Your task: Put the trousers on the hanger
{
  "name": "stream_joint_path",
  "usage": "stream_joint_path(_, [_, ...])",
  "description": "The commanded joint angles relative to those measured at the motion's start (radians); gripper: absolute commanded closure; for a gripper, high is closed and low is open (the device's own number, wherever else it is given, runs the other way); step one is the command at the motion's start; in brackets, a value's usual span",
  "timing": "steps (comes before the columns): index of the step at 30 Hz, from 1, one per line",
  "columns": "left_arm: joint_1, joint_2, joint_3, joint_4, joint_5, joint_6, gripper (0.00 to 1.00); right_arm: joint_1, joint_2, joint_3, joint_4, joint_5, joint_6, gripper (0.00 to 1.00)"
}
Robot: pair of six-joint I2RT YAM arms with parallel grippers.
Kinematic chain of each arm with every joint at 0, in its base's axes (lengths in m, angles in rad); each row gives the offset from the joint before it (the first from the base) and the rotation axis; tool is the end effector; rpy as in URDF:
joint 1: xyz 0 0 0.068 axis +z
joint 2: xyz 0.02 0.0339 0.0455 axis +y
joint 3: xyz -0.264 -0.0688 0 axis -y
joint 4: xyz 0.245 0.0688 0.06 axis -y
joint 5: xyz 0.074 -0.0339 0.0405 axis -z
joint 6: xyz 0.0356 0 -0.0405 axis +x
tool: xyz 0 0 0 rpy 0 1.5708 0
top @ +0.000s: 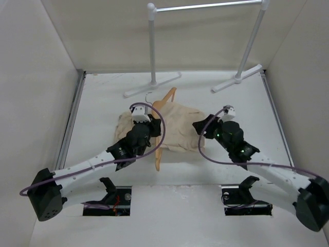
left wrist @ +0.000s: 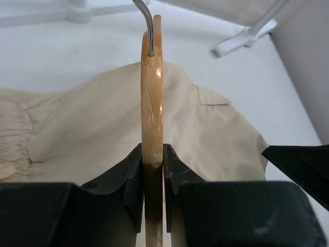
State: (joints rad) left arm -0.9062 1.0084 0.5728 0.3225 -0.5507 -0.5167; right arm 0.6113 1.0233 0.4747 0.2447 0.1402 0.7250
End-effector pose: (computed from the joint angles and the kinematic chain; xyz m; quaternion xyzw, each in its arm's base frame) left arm 0.1567 -0.1698 0.2761 -0.0387 0.7393 -0.2649 0.6179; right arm 0.1889 0.1263 0.2296 0.0871 0.8004 0.3215 0.4985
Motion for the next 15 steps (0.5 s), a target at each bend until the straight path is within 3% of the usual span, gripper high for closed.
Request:
stream_joint_path(1, [-0.033,-0.037,0.152,0.027,-0.015,0.092,1.0,0.053,-0.179,0.039,-0.059,0.015,-0.056,0.37])
stream_joint_path(8, [-0.09,0.045,0.421,-0.057,-0.003,0.219,1.0,0.276,-0.338,0.166,-0.123,0.018,-0.143,0.35])
stream_joint_path(11, [-0.107,0.087,0.518,-0.098,-0.008,0.267,1.0,0.339,-0.37,0.231,-0.217,0.135,-0.182,0.31])
stream_joint_path(15, [-0.113,0.096,0.578,-0.135,0.001,0.273,1.0,0.325,-0.42,0.239,-0.349,0.269,-0.19,0.29])
